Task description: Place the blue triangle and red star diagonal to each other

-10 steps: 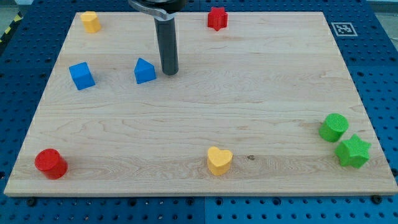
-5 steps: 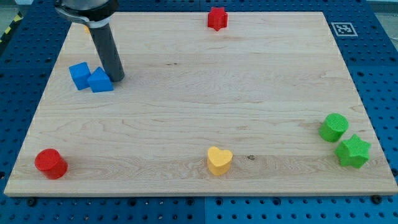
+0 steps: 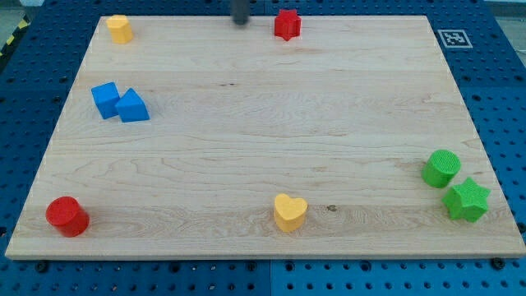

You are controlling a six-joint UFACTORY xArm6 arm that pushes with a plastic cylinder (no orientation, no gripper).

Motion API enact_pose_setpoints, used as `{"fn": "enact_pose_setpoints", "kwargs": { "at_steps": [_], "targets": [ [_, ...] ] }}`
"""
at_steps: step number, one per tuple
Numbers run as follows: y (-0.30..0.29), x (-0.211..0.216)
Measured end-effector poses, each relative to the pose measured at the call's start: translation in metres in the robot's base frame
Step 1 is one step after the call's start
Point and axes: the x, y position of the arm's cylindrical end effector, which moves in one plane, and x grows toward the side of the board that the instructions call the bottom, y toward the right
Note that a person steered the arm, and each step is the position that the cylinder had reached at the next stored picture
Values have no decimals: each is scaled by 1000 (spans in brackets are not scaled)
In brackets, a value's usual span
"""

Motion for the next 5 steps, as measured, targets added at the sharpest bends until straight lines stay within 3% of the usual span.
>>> {"fn": "enact_pose_setpoints", "kwargs": {
  "at_steps": [1, 3, 5],
  "targets": [
    [89, 1],
    [87, 46],
    [83, 121]
  ]
}}
